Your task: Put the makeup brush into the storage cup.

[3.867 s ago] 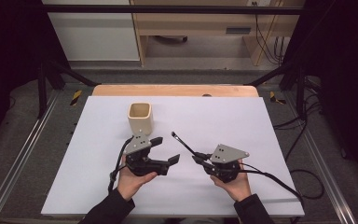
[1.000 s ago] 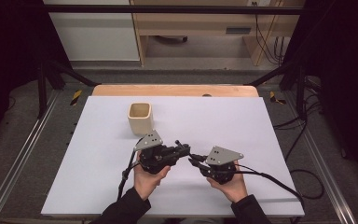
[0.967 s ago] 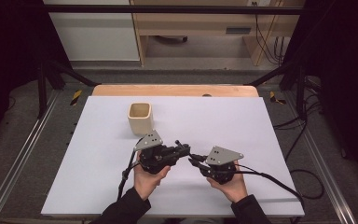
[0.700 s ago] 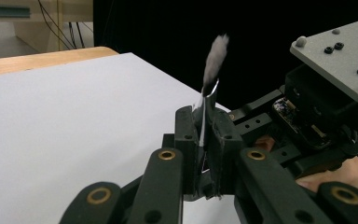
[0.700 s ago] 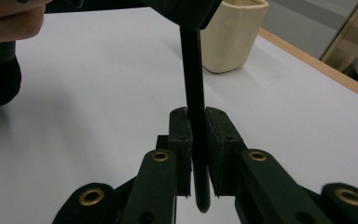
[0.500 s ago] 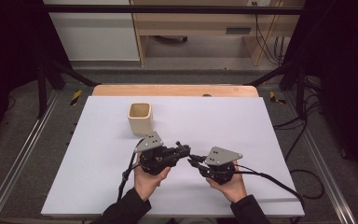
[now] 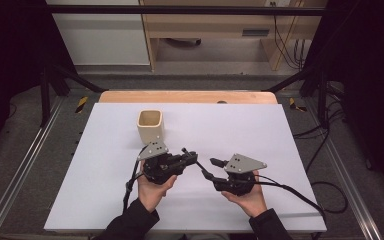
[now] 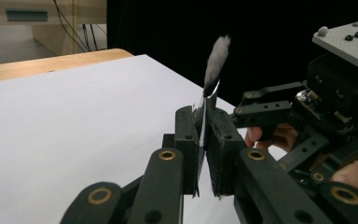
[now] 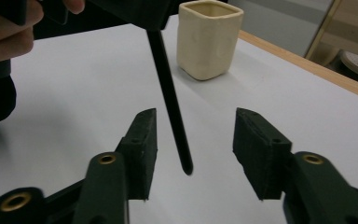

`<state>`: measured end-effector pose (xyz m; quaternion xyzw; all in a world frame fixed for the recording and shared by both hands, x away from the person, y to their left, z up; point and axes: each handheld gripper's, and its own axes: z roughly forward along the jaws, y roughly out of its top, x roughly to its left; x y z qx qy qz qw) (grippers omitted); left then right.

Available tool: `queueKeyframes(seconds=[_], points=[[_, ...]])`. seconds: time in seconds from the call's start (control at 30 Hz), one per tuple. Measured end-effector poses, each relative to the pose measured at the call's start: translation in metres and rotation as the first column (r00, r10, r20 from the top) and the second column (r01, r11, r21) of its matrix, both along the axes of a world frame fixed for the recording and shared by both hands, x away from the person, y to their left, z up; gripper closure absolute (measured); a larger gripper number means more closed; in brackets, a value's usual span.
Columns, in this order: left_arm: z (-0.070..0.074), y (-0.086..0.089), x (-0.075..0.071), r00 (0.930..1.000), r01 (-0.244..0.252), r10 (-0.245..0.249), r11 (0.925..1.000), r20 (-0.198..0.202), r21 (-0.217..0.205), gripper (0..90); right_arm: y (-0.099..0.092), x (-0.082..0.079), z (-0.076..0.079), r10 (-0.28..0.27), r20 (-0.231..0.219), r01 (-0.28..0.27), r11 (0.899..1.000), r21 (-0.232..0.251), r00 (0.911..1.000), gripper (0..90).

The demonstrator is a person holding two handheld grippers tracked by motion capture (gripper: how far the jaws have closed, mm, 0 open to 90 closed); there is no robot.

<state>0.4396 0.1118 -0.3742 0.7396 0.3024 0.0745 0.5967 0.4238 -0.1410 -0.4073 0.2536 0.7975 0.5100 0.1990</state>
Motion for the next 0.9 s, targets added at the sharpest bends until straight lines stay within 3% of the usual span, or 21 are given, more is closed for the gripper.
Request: queueKeyframes(seconds=[0.23,0.4,0.9], points=[[0.006,0.017,0.003,0.9992,-0.040,0.040,0.9992,0.006,0.010,83.5,-0.013,0.002,0.005,-0.081,-0.038,0.084,0.995,0.062,0.9960,28.2],[0.009,0.025,0.004,0.9985,-0.054,0.054,0.9985,0.008,0.013,83.5,-0.021,0.002,0.008,-0.119,-0.056,0.123,0.989,0.086,0.9914,19.7],[0.016,0.051,0.012,0.9922,-0.124,0.124,0.9909,0.002,0.052,83.5,-0.053,0.006,0.010,-0.235,-0.079,0.241,0.967,0.080,0.9688,8.5]])
